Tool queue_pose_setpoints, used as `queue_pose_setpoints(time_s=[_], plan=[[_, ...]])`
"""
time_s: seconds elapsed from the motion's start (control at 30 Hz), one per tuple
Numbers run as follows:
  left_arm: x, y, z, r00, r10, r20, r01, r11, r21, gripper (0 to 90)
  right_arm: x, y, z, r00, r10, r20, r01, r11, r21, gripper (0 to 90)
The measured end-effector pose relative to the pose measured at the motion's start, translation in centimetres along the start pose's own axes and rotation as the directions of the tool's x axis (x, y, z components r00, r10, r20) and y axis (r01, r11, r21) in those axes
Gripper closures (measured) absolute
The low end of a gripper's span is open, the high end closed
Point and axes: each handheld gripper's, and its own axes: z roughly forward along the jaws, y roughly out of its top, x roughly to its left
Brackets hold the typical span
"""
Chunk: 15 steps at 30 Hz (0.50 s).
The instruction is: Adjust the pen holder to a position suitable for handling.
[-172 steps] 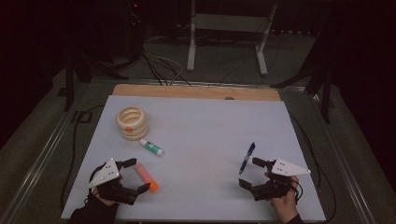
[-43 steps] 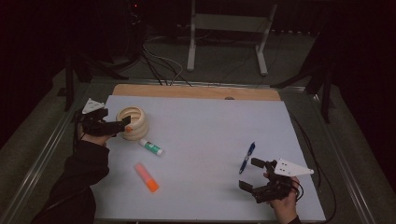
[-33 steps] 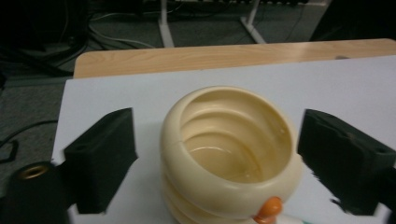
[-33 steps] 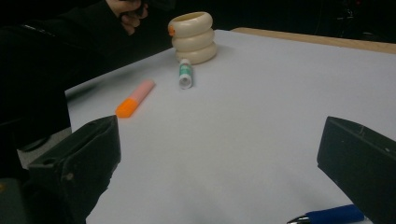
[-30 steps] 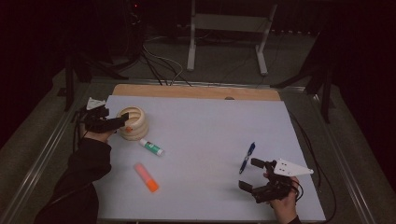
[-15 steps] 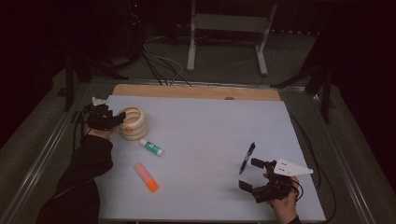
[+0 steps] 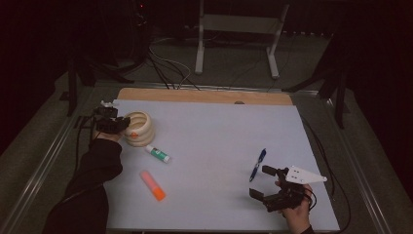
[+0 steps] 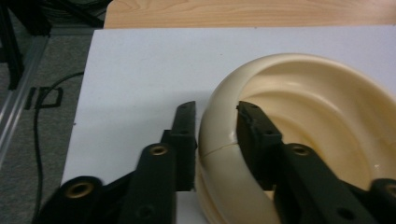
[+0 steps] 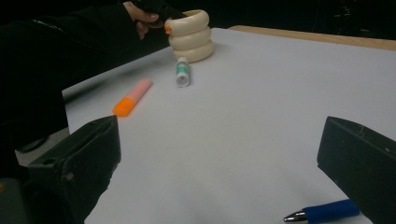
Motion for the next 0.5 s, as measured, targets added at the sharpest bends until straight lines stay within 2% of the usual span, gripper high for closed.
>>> queue_pose_setpoints(time_s=[0.27, 0.5], plan=[[0.2, 0.07, -0.05, 1.0, 0.005, -0.003, -0.005, 1.0, -0.004, 75.6, -0.08, 0.0, -0.05, 1.0, 0.002, 0.002, -0.002, 1.0, -0.002, 0.0], [0.28, 0.61, -0.74, 0.9997, -0.016, -0.019, 0.015, 0.999, -0.041, 77.2, -0.06, 0.0, -0.05, 1.0, 0.004, 0.004, -0.004, 1.0, -0.004, 0.0]])
